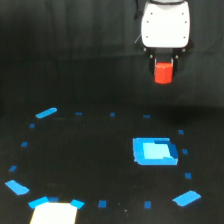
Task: Pick up the red object from the table
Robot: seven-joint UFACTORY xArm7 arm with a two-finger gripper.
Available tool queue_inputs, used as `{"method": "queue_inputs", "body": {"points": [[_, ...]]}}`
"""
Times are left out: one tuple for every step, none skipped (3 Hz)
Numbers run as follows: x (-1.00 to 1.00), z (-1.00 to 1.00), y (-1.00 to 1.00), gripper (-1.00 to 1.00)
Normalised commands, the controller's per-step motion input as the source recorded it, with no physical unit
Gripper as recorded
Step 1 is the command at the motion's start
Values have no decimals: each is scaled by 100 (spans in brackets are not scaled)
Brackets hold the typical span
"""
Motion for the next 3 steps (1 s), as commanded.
{"method": "queue_inputs", "body": {"points": [[-13,20,-7,-100],[-2,23,1,-100],[-20,-11,-24,-100]]}}
